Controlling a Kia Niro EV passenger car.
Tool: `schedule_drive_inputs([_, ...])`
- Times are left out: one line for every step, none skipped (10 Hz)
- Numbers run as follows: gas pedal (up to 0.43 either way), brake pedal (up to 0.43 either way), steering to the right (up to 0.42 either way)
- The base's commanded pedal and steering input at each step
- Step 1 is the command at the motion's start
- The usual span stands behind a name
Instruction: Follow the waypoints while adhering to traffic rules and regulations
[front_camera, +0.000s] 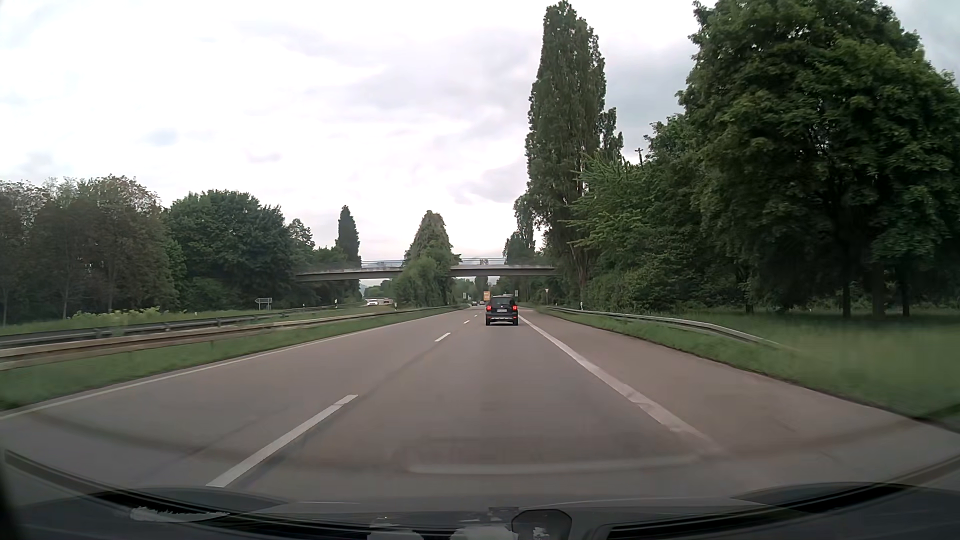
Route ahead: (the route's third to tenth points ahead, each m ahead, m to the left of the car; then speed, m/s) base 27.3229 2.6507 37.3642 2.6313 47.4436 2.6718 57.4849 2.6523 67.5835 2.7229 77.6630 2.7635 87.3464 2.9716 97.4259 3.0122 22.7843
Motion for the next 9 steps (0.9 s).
schedule_drive_inputs([0.087, 0.000, 0.000])
schedule_drive_inputs([0.087, 0.000, 0.000])
schedule_drive_inputs([0.087, 0.000, 0.000])
schedule_drive_inputs([0.087, 0.000, 0.000])
schedule_drive_inputs([0.087, 0.000, 0.000])
schedule_drive_inputs([0.087, 0.000, 0.000])
schedule_drive_inputs([0.087, 0.000, 0.000])
schedule_drive_inputs([0.098, 0.000, 0.000])
schedule_drive_inputs([0.098, 0.000, 0.000])
